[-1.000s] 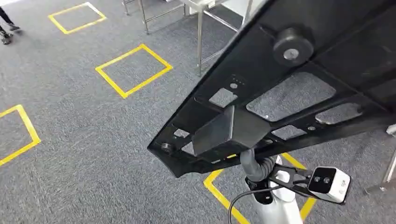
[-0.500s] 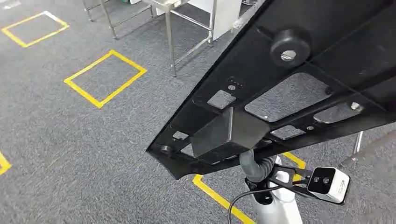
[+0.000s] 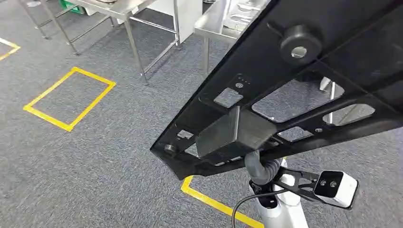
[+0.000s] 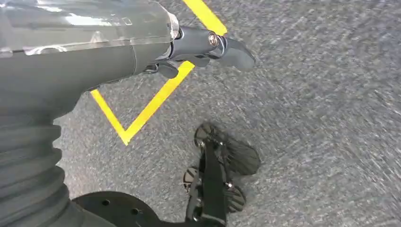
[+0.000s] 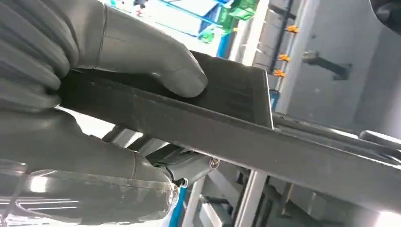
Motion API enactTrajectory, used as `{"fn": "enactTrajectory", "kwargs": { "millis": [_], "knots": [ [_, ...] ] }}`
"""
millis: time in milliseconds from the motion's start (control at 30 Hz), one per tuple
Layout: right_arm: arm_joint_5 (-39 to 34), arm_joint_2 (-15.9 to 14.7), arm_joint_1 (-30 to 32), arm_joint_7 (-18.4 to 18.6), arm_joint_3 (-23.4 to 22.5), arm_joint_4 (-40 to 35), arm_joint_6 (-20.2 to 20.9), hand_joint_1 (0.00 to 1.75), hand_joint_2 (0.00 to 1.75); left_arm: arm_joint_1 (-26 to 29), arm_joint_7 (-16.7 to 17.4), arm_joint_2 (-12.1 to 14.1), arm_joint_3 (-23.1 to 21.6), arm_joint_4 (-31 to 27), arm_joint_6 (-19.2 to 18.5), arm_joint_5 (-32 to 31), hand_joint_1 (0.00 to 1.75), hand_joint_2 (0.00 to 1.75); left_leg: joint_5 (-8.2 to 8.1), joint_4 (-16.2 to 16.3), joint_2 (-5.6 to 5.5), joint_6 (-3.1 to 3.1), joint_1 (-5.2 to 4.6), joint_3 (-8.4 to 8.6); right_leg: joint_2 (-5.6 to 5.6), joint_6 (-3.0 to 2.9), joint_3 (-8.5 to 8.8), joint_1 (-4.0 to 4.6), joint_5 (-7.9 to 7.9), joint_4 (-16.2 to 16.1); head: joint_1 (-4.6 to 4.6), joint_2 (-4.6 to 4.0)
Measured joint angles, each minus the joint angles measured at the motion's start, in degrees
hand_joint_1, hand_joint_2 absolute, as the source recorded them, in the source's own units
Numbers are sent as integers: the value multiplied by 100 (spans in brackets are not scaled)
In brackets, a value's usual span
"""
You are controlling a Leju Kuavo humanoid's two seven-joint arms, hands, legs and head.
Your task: Take the parts from the cabinet and place them on the table.
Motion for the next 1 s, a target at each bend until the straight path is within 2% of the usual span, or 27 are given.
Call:
{"fn": "enactTrajectory", "kwargs": {
  "millis": [67,100,133,167,200,233,267,300,333,367,400,433,467,567,600,633,667,700,733,767,800,833,867,900,933,967,1000],
  "knots": [
    [-9,0,3,0,0,-2,2,175,175,-27,-7,0,19,0,-7,2,0,175,13,2,107,75,-17,-3,131,85,-22,-17,30,-31,2,0],
    [-11,-2,-3,0,0,-4,0,175,175,-45,-11,-15,24,0,-13,4,0,175,50,-55,187,132,51,11,92,107,-33,-7,1,4,2,0],
    [-13,-4,-24,-2,0,-9,-2,175,175,-57,-18,-13,30,0,-15,2,0,175,54,-69,252,162,34,19,-237,138,-102,19,-126,173,4,0],
    [-13,-2,-54,-2,0,-7,-7,175,175,-52,-20,-13,33,0,-17,2,0,175,46,-69,326,192,23,18,-448,155,-281,10,-338,521,2,0],
    [-15,-4,-59,-2,2,-7,-9,175,175,-35,-22,-13,37,0,-15,2,0,175,41,-69,399,202,7,18,-563,176,-503,-6,-562,979,2,0],
    [-17,-7,-54,-2,2,-4,-11,175,175,-22,-20,-11,37,0,-11,0,0,175,34,-67,488,211,-2,17,-611,193,-742,-22,-748,1458,4,0],
    [-15,-9,-50,-2,2,4,-22,175,175,-15,-20,-9,39,0,2,-4,0,175,28,-65,571,212,-4,14,-631,208,-903,-33,-816,1771,2,0],
    [-11,-9,-50,-2,2,11,-33,175,175,-19,-18,-7,41,0,22,-15,0,175,22,-65,646,206,-4,19,-646,214,-917,-45,-744,1785,2,0],
    [-4,-11,-50,-2,2,15,-39,175,175,-22,-15,-7,41,0,33,-18,0,175,11,-64,718,198,-4,28,-664,216,-784,-56,-552,1516,4,0],
    [0,-11,-50,-2,2,15,-48,175,175,-29,-11,-7,41,0,42,-20,0,175,-1,-63,777,183,-4,44,-713,207,-544,-57,-314,1062,2,0],
    [2,-11,-53,-2,2,15,-52,175,175,-34,-2,-7,41,0,46,-18,0,175,-15,-63,829,163,-4,73,-834,180,-226,-50,-68,480,2,0],
    [4,-11,-56,-2,2,15,-50,175,175,-36,0,-4,41,0,46,-13,0,175,-33,-63,876,136,-15,101,-1078,142,13,-22,12,36,2,0],
    [7,-11,-58,0,2,15,-33,175,175,-39,0,11,46,0,44,2,0,175,-60,-48,915,90,-54,102,-1118,99,27,39,-26,-23,2,0],
    [13,-11,-46,-4,-2,15,50,175,175,-43,-2,48,66,0,-7,55,0,175,-75,-67,1079,1,-49,144,-905,21,-27,54,-21,-4,2,0],
    [17,-9,-52,-4,-11,13,80,175,175,-54,-11,57,70,0,-37,65,0,175,-106,-64,1124,-36,-43,151,-834,-24,-9,28,8,-42,2,0],
    [31,-9,-55,-6,-17,7,116,175,175,-69,-30,74,74,-2,-70,70,0,175,-195,39,892,-74,-5,126,-786,-51,2,-1,25,-59,2,0],
    [42,-7,-82,-7,-26,7,133,175,175,-69,-55,72,79,-2,-96,83,0,175,-385,331,650,-87,-1,-9,-737,-82,-4,-13,28,-59,2,0],
    [53,7,-88,-4,-26,7,149,175,175,-58,-70,74,83,-2,-101,90,0,175,-625,796,538,-98,1,-224,-683,-109,-6,-10,28,-59,2,0],
    [52,9,-88,-7,-26,7,155,175,175,-42,-70,85,85,-2,-105,103,0,175,-835,1296,488,-110,-1,-466,-604,-119,-9,-1,25,-58,2,0],
    [52,9,-83,-4,-28,11,162,175,175,-21,-70,87,87,-2,-107,103,0,175,-941,1682,471,-117,-1,-666,-521,-120,-8,5,26,-56,2,0],
    [55,9,-79,-4,-31,15,166,175,175,-9,-70,87,92,-2,-109,101,0,175,-900,1795,471,-113,-1,-744,-442,-120,-3,7,26,-54,2,0],
    [57,9,-80,-4,-33,18,168,175,175,-7,-70,87,96,-2,-116,103,0,175,-731,1644,467,-107,-1,-698,-364,-119,6,6,26,-48,2,0],
    [57,9,-81,-4,-33,18,168,175,175,-14,-72,87,101,-2,-118,103,0,175,-461,1253,457,-94,1,-536,-282,-114,17,5,23,-40,2,0],
    [59,9,-84,-4,-33,18,166,175,175,-21,-77,90,105,-2,-118,100,0,175,-145,690,392,-75,7,-286,-197,-99,36,2,12,-26,2,0],
    [61,9,-87,-4,-33,18,166,175,175,-27,-81,98,111,-2,-118,100,0,175,68,220,210,-49,14,-77,-135,-80,47,-3,0,-12,2,0],
    [63,9,-94,-4,-35,18,164,175,175,-33,-81,107,120,-2,-118,100,0,175,-44,78,-65,3,22,-7,-90,-45,22,20,-2,-1,4,0],
    [68,11,-107,2,-35,18,160,175,175,-31,-90,107,127,-2,-118,100,0,175,-39,0,-26,13,19,15,-15,-9,-23,-5,8,36,2,0]
  ]
}}
